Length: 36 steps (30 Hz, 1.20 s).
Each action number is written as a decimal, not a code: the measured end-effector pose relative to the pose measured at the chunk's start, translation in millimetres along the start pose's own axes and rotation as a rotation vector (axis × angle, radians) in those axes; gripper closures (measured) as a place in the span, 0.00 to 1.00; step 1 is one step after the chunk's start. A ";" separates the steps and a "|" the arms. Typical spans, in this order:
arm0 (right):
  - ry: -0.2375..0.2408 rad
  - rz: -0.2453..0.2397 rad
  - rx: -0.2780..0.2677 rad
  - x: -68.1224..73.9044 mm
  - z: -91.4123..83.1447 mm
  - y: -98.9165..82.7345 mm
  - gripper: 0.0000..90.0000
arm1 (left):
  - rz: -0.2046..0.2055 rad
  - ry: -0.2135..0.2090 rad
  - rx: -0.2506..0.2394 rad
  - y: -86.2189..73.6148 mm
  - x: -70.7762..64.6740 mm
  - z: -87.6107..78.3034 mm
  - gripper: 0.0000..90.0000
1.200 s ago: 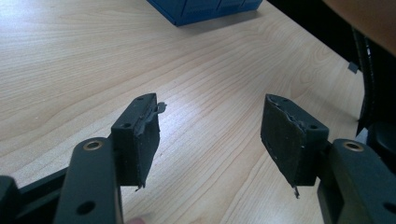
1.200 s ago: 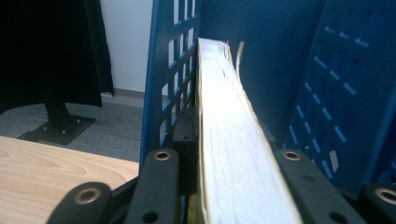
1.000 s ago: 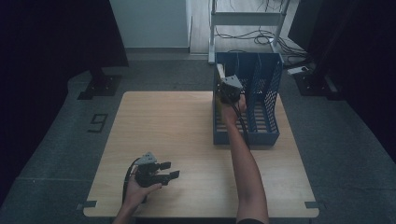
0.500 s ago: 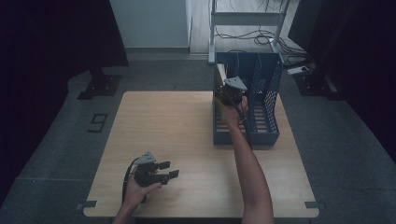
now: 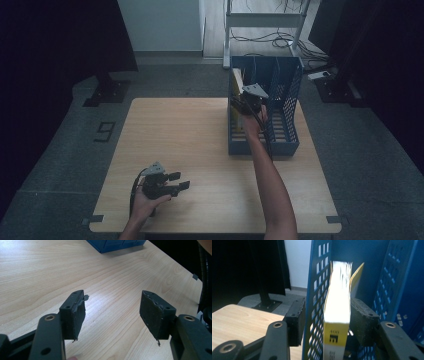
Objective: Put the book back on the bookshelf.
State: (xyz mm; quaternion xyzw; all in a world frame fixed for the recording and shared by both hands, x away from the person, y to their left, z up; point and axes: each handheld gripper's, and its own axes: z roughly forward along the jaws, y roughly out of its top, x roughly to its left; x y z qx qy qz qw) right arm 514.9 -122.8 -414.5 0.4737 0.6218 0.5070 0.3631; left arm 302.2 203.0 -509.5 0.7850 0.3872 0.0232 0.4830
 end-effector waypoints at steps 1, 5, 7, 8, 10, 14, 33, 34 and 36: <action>0.005 0.004 0.002 0.0 -0.9 0.0 0.53 | -0.002 0.002 0.001 -0.2 0.4 -0.2 0.41; 0.018 0.000 -0.008 0.8 -7.5 -0.6 0.53 | -0.006 0.003 -0.004 -0.1 1.4 -1.5 0.41; 0.025 0.004 -0.010 0.5 -10.6 -1.1 0.53 | -0.006 0.005 -0.005 -0.1 1.9 -1.6 0.41; 0.030 0.004 -0.013 0.3 -13.0 -1.5 0.53 | -0.006 0.005 -0.005 -0.1 1.9 -1.6 0.41; 0.036 0.004 -0.013 0.0 -15.7 -2.1 0.53 | -0.006 0.006 -0.004 -0.1 1.9 -1.5 0.41; 0.046 -0.004 -0.013 -0.1 -21.4 -2.6 0.53 | -0.004 0.008 -0.001 -0.2 1.5 -1.3 0.41; 0.139 -0.033 -0.019 2.0 -75.4 -10.7 0.53 | -0.002 0.024 0.002 -0.9 1.8 -0.1 0.41; 0.148 -0.035 -0.006 2.6 -78.7 -11.6 0.52 | -0.002 0.025 0.004 -1.1 1.7 0.2 0.41; 0.155 -0.040 -0.013 3.6 -83.6 -14.2 0.52 | 0.000 0.026 0.007 -1.3 1.2 0.8 0.41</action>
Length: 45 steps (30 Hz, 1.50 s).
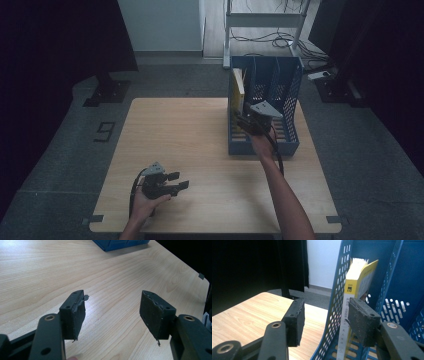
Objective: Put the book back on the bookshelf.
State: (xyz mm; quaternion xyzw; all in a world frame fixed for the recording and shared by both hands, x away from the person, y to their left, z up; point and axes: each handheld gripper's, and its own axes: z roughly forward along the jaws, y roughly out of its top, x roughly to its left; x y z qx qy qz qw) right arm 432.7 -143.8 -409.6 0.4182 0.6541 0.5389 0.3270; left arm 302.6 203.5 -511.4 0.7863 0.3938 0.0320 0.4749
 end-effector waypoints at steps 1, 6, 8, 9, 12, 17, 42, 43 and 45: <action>0.005 -0.002 0.001 1.1 -2.3 -1.5 0.52 | 0.000 0.000 0.001 -0.1 -0.3 0.2 0.41; 0.025 -0.013 0.000 5.7 -12.0 -7.0 0.52 | 0.003 0.000 0.003 -0.4 -0.3 1.0 0.41; 0.036 -0.023 -0.003 8.8 -17.3 -9.4 0.52 | 0.003 0.000 0.005 -0.5 -0.1 1.3 0.41; 0.040 -0.025 0.001 10.4 -19.3 -10.5 0.52 | 0.003 0.000 0.005 -0.5 -0.1 1.3 0.41; 0.055 -0.035 0.000 16.0 -25.7 -14.7 0.52 | 0.002 -0.001 0.001 -0.5 -0.4 0.7 0.41; 0.077 -0.055 -0.003 27.0 -39.4 -25.4 0.51 | 0.003 0.001 -0.004 0.1 -0.4 -1.2 0.41; 0.141 -0.041 0.098 37.2 -95.0 -97.8 0.50 | 0.005 0.011 0.007 -2.3 -1.5 0.8 0.41; 0.143 -0.040 0.106 37.4 -95.5 -101.3 0.50 | 0.005 0.011 0.007 -2.4 -1.5 0.9 0.41; 0.146 -0.037 0.126 37.7 -96.2 -108.0 0.50 | 0.005 0.012 0.007 -2.6 -1.5 1.0 0.41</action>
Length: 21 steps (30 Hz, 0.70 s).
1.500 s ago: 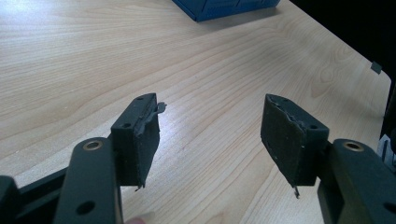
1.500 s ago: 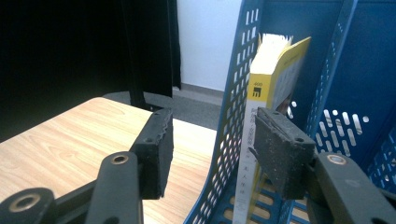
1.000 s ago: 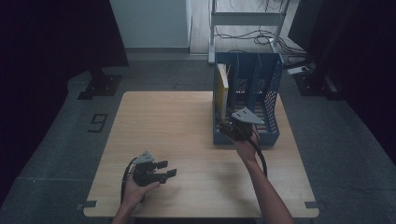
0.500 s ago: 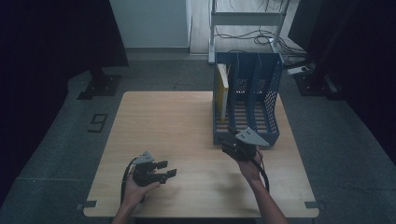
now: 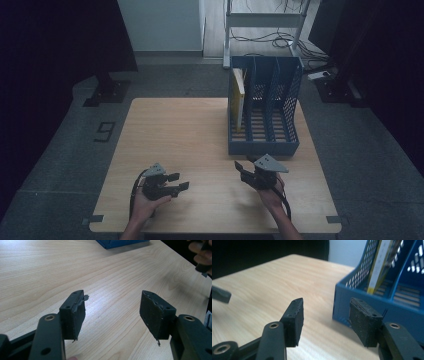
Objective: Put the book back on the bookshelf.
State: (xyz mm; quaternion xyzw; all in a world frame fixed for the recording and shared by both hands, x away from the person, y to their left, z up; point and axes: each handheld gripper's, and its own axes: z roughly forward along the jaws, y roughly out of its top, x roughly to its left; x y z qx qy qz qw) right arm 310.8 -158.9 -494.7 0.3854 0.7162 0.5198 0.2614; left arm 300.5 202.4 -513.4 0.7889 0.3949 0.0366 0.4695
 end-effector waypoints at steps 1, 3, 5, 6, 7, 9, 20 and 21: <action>0.002 0.002 0.009 0.3 0.3 -3.4 0.50 | 0.001 0.001 0.001 -0.1 -0.1 0.0 0.41; 0.003 0.005 0.026 0.7 0.8 -9.9 0.49 | 0.001 0.001 0.001 -0.2 0.0 0.1 0.41; 0.005 0.009 0.039 0.5 1.8 -15.9 0.49 | 0.001 0.002 0.003 -0.4 0.3 0.3 0.41; 0.006 0.015 0.044 0.3 2.2 -18.8 0.49 | 0.002 0.003 0.004 -0.6 0.4 0.6 0.41; 0.008 0.021 0.051 0.4 2.9 -21.9 0.49 | 0.002 0.003 0.006 -0.7 0.4 0.8 0.41; 0.011 0.027 0.070 1.2 5.3 -29.4 0.49 | 0.002 0.004 0.009 -1.0 0.5 1.2 0.41; 0.004 0.034 0.188 4.1 19.1 -51.0 0.47 | 0.000 0.013 0.016 -1.9 0.9 2.4 0.41; -0.001 0.035 0.181 3.9 19.1 -50.9 0.47 | 0.000 0.013 0.017 -1.9 0.9 2.5 0.41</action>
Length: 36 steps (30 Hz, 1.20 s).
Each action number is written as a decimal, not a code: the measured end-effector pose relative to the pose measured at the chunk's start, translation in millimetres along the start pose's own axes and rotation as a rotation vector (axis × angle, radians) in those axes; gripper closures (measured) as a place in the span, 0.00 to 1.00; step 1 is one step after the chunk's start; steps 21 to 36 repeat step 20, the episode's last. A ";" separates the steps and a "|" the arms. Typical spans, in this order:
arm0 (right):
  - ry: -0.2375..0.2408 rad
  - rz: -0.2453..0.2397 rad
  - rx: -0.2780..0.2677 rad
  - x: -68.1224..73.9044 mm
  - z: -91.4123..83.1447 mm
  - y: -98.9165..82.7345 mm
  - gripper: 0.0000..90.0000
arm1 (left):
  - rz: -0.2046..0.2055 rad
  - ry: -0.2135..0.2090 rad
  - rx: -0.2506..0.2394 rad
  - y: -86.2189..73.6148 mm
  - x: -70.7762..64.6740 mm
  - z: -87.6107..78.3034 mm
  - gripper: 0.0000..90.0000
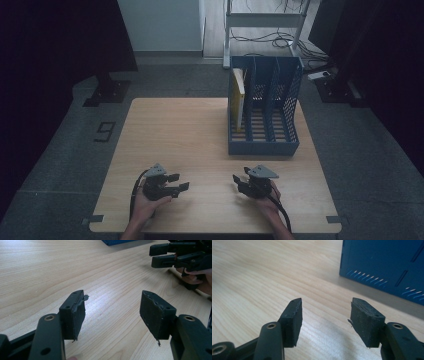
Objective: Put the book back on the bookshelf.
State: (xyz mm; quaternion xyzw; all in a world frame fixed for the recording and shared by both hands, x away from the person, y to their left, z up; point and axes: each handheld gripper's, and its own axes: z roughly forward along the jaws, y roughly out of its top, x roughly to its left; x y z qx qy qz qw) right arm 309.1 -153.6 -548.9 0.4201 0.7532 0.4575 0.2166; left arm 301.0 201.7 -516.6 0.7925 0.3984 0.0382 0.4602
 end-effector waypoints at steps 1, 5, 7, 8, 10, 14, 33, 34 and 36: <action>-0.002 0.002 0.000 -0.5 0.4 0.2 0.47 | -0.001 0.001 0.001 -0.1 0.0 0.2 0.41; 0.001 0.008 0.022 -1.8 2.6 1.0 0.47 | 0.001 0.003 0.006 -0.3 -0.4 1.4 0.41; -0.005 0.005 0.035 -1.5 3.2 1.1 0.46 | 0.002 0.003 0.008 -0.5 -0.9 1.8 0.41; -0.007 0.004 0.040 -1.5 3.5 1.2 0.46 | 0.002 0.004 0.008 -0.6 -1.1 2.0 0.41; -0.009 0.005 0.047 -1.9 3.8 1.2 0.46 | 0.002 0.003 0.009 -0.7 -1.2 2.2 0.41; -0.008 0.014 0.056 -3.3 4.4 1.3 0.46 | 0.003 0.003 0.013 -1.0 -0.9 3.2 0.41; -0.009 0.014 0.066 -3.2 5.0 1.4 0.45 | 0.002 0.003 0.014 -1.1 -0.8 3.5 0.41; -0.009 0.014 0.066 -3.2 5.0 1.4 0.45 | 0.002 0.003 0.014 -1.1 -0.8 3.5 0.41; -0.009 0.014 0.066 -3.2 5.0 1.4 0.45 | 0.002 0.003 0.014 -1.1 -0.8 3.5 0.41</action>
